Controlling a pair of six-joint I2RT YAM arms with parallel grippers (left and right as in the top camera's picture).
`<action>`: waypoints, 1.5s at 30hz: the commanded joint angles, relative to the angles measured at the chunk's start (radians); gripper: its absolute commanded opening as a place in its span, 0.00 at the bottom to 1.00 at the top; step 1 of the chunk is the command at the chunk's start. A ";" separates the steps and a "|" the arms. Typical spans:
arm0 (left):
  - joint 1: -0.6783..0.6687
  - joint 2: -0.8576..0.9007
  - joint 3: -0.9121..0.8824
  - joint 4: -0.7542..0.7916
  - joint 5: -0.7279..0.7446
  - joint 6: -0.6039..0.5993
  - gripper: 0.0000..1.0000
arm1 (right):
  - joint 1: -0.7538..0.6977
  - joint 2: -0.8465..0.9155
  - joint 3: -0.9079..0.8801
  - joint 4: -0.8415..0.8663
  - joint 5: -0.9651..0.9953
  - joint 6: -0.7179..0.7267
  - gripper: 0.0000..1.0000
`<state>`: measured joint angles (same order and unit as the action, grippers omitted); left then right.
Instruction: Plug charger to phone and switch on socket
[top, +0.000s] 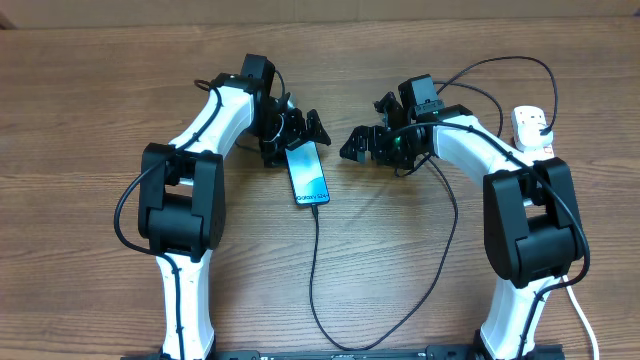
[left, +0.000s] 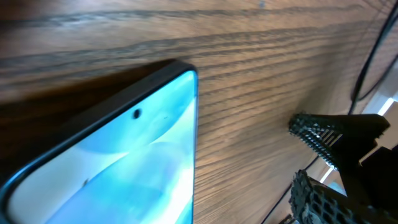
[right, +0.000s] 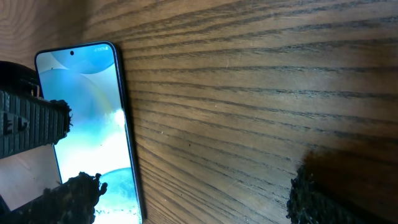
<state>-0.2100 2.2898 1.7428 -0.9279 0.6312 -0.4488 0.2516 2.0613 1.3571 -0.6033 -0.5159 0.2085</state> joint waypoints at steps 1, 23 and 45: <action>0.006 0.059 -0.037 -0.018 -0.227 -0.031 1.00 | -0.005 0.039 -0.027 -0.020 0.123 -0.004 1.00; 0.008 0.059 -0.029 -0.080 -0.305 -0.027 1.00 | -0.005 0.039 -0.027 -0.024 0.123 -0.005 1.00; 0.006 0.052 0.731 -0.762 -0.769 0.009 1.00 | -0.005 0.039 -0.027 -0.013 0.123 -0.004 1.00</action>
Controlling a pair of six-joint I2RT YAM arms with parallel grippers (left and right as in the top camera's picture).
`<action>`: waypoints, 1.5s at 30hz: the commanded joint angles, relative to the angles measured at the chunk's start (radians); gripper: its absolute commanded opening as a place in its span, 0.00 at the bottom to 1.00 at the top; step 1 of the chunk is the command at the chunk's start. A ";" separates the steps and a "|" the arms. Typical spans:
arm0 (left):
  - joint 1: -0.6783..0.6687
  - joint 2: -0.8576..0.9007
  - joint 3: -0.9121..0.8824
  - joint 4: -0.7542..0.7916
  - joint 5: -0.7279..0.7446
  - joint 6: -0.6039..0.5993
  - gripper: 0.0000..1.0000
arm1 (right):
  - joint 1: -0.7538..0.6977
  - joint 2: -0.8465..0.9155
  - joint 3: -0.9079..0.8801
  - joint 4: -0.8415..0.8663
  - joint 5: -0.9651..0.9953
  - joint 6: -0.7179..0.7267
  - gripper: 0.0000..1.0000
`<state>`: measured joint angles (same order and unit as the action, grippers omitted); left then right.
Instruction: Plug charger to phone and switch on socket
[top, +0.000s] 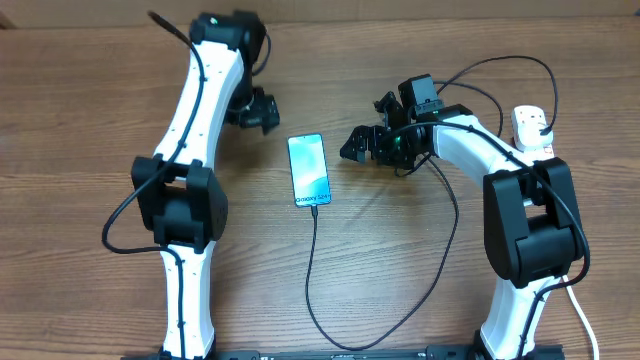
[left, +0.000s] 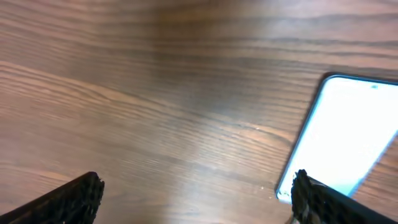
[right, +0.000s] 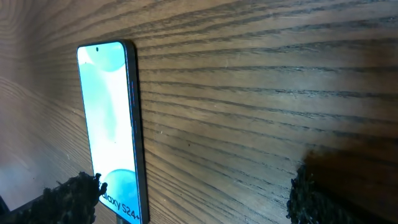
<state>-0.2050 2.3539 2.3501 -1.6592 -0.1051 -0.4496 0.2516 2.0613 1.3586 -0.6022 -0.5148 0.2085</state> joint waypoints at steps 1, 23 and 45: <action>0.000 -0.020 0.151 -0.031 -0.022 0.012 1.00 | -0.005 0.039 -0.029 -0.013 0.122 -0.004 1.00; -0.013 -0.262 0.212 -0.031 0.233 0.140 1.00 | -0.005 0.039 -0.029 -0.006 0.102 0.007 1.00; -0.012 -0.261 0.211 -0.030 0.229 0.140 1.00 | -0.006 -0.013 0.216 -0.195 -0.097 -0.010 1.00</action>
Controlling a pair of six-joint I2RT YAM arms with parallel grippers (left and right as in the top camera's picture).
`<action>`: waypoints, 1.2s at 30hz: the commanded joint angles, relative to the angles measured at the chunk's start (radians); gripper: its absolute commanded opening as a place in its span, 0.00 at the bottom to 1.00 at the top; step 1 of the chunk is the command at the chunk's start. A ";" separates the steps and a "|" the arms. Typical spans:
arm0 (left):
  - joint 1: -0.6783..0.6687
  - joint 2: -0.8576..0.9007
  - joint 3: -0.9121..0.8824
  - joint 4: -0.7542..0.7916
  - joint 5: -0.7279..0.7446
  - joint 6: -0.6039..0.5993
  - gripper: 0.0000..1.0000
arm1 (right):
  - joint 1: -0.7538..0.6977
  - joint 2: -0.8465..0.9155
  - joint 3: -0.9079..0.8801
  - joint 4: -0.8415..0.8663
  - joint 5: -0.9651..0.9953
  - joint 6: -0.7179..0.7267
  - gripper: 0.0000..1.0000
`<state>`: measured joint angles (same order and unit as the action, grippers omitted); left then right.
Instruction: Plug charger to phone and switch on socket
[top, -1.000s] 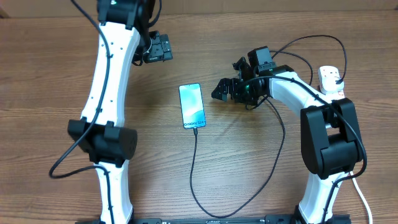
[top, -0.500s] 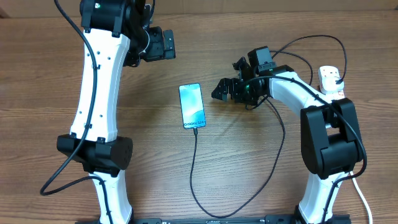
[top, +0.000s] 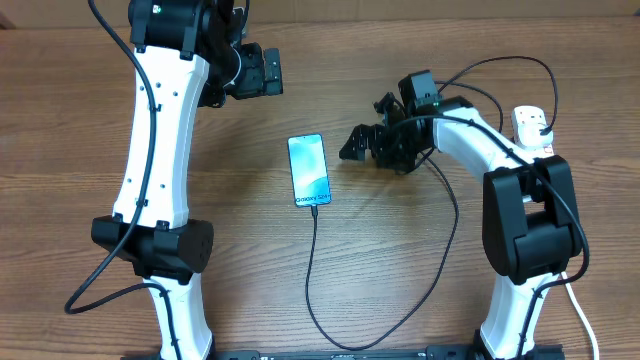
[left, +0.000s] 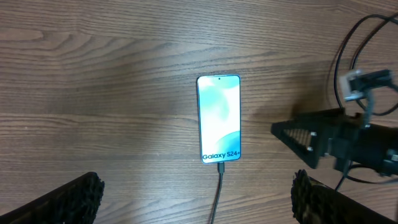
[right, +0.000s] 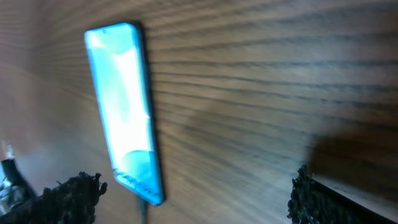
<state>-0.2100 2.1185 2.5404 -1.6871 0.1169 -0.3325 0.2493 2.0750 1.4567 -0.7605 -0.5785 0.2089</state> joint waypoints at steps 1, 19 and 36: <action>-0.007 -0.026 0.020 -0.002 0.007 0.022 1.00 | -0.004 -0.037 0.153 -0.067 -0.033 -0.023 1.00; -0.007 -0.026 0.020 -0.003 0.007 0.023 1.00 | -0.179 -0.274 0.851 -0.520 0.901 -0.042 1.00; -0.007 -0.026 0.020 -0.002 0.007 0.023 1.00 | -0.953 -0.287 0.840 -0.604 0.269 0.098 1.00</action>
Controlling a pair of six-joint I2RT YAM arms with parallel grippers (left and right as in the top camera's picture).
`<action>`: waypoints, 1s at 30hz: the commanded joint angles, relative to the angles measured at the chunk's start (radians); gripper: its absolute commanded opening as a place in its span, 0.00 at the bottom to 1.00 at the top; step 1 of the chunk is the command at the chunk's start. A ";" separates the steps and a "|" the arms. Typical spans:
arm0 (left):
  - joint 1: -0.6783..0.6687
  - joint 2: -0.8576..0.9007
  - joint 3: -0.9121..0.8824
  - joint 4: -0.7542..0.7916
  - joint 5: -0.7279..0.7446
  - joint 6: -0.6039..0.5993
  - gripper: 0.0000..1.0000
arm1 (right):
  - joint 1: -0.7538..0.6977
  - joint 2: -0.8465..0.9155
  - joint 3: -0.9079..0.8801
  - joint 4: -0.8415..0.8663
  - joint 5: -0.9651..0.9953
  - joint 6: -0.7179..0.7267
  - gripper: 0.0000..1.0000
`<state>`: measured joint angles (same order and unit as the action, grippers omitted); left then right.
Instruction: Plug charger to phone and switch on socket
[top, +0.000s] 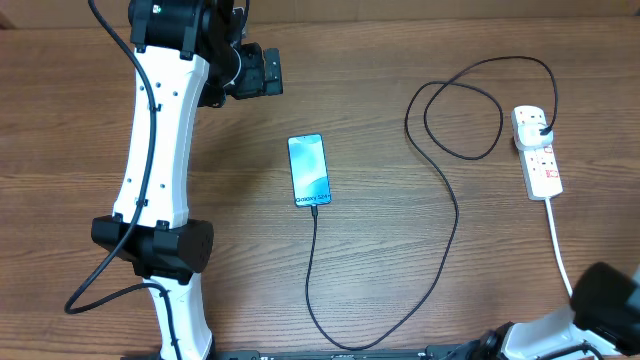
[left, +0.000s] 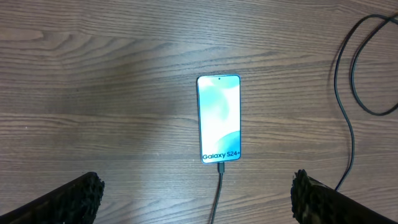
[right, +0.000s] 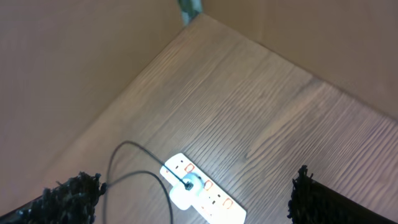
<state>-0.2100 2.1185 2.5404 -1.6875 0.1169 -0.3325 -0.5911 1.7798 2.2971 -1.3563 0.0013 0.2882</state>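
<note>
The phone (top: 309, 170) lies face up and lit mid-table, also in the left wrist view (left: 218, 118). A black cable (left: 217, 186) is plugged into its near end and runs in a loop (top: 455, 110) to a white charger plug (top: 533, 122) in the white socket strip (top: 541, 168). My left gripper (left: 196, 199) hangs open high above the phone, with nothing between its fingers. My right gripper (right: 193, 199) is open high above the socket strip (right: 208, 194), whose red switches show beside the charger plug (right: 189, 183).
The strip's white lead (top: 560, 250) runs toward the table's near right edge. The raised left arm (top: 160, 130) stands over the left half of the table. Part of the right arm (top: 608, 295) shows at the lower right corner. A cardboard wall (right: 74, 68) borders the table.
My right gripper has left its place beside the phone's right side and now hangs high over the socket strip at the right end. The left arm, phone and cable have not moved.
Both grippers stood open low at the phone's far end, with the cable plugged in. Then the left gripper was back to the left of the phone, then raised high above it. The right stayed beside the phone until now, when it hangs above the socket strip.
</note>
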 joint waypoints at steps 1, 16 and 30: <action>-0.007 -0.026 0.020 -0.002 0.007 0.023 1.00 | -0.155 0.011 -0.006 -0.017 -0.378 0.018 1.00; -0.007 -0.026 0.020 -0.002 0.007 0.023 1.00 | -0.266 0.014 -0.053 -0.090 -0.519 -0.061 1.00; -0.007 -0.026 0.020 -0.002 0.007 0.023 1.00 | -0.261 0.016 -0.053 -0.090 -0.466 -0.061 1.00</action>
<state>-0.2100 2.1185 2.5404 -1.6871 0.1169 -0.3325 -0.8558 1.7931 2.2475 -1.4506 -0.4816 0.2352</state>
